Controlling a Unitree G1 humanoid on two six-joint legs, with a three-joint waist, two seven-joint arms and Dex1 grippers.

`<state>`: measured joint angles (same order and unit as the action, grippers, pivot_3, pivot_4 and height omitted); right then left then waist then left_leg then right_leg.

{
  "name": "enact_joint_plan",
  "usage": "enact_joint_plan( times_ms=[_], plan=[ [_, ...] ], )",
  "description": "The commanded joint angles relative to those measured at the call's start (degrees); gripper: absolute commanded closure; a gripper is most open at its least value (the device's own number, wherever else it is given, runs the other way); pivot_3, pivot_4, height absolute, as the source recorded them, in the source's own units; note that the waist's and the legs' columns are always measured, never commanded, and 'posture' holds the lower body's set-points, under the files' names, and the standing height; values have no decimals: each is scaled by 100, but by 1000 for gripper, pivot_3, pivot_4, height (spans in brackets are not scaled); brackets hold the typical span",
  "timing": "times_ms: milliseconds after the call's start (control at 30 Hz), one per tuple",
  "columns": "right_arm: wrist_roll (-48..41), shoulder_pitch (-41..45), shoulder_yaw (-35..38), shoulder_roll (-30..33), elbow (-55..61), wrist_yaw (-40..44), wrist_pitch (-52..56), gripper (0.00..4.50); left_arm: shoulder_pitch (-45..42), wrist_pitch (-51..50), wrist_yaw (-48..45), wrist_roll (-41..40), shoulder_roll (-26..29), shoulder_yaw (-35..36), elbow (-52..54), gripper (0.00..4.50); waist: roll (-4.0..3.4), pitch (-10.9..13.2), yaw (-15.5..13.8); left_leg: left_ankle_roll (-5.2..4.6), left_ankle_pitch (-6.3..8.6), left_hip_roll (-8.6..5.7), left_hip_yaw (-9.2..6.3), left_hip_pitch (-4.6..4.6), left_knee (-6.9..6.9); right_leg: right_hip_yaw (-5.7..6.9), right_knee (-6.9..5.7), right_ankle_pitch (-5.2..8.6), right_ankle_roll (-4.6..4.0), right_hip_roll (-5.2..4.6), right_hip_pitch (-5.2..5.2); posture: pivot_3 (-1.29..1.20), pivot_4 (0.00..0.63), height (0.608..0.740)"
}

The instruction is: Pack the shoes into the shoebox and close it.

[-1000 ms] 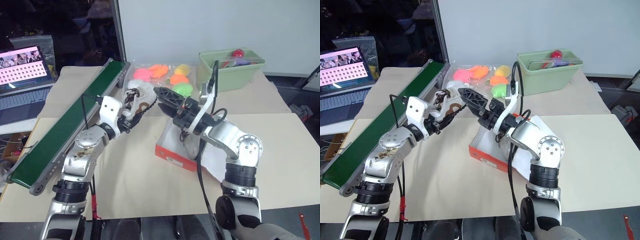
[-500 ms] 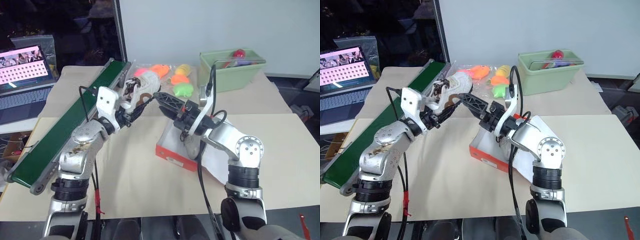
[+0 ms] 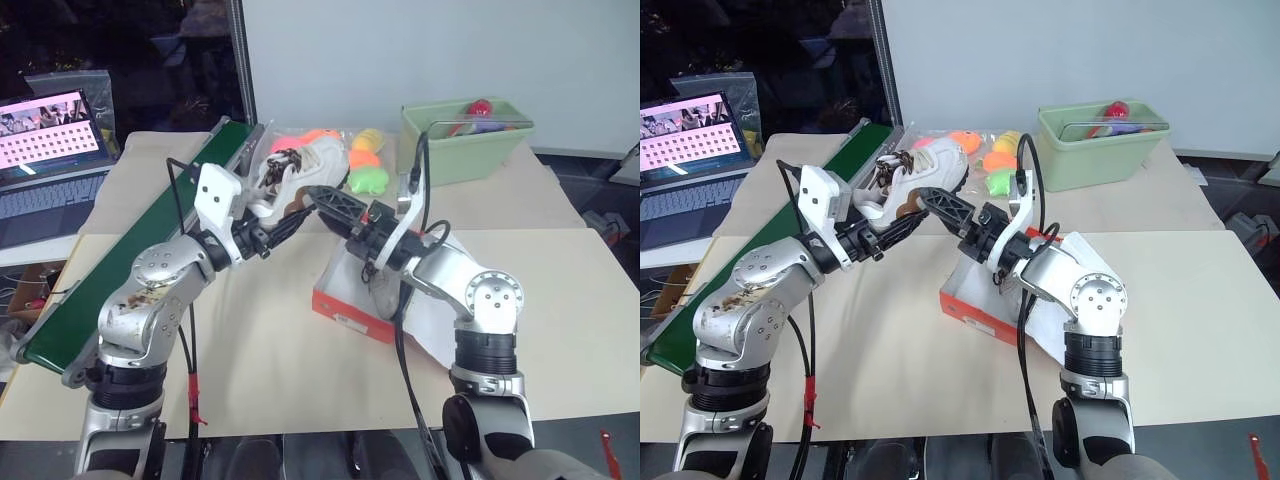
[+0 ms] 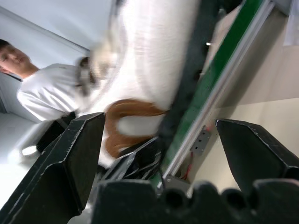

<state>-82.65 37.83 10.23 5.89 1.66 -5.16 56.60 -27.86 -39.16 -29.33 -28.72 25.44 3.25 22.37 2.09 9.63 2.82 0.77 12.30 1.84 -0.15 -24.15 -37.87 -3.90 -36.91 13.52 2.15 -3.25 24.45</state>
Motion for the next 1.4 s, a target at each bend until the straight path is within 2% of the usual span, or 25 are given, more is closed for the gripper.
enact_joint_plan(
  times_ms=[33,300,400,600,1033,1200,1400],
  plan=[
    [390,243,-2,-105,-201,225,-335,0,-241,-70,-25,-237,-30,-7,401,1496,0,0,-3,0,0,0,0,0,0,0,1,0,0,1,0,0,150,729],
    [884,582,188,-366,-594,453,-724,0,-216,-150,-42,-230,24,-12,403,1496,-1,0,-19,0,0,0,0,-3,0,0,-11,0,0,0,1,0,150,729],
    [943,561,199,-438,-513,459,-716,717,-272,-127,-11,-190,45,28,339,1525,-1,0,-26,0,0,0,0,-3,0,0,-11,0,0,-1,1,0,150,729],
    [976,488,121,-516,-246,469,-545,2701,-217,-9,32,85,123,-117,265,1525,-2,1,-25,0,0,0,0,-2,0,0,-10,0,0,0,1,0,150,729],
    [571,686,437,-1031,92,-294,-758,2701,-120,503,-65,584,129,-412,71,1525,-2,2,-23,0,0,0,0,-3,0,0,-11,0,0,-1,2,0,150,729],
    [595,818,659,-1158,20,-599,-1118,2781,-89,728,-220,704,163,-464,18,42,-4,2,-25,0,0,0,0,-3,0,0,-10,0,0,-1,2,0,150,729],
    [840,1013,1078,-1044,-336,-852,-1845,2781,10,750,-239,657,88,-387,60,42,-4,2,-27,0,0,0,0,-3,0,0,-9,0,0,-1,2,0,150,729]
  ],
)
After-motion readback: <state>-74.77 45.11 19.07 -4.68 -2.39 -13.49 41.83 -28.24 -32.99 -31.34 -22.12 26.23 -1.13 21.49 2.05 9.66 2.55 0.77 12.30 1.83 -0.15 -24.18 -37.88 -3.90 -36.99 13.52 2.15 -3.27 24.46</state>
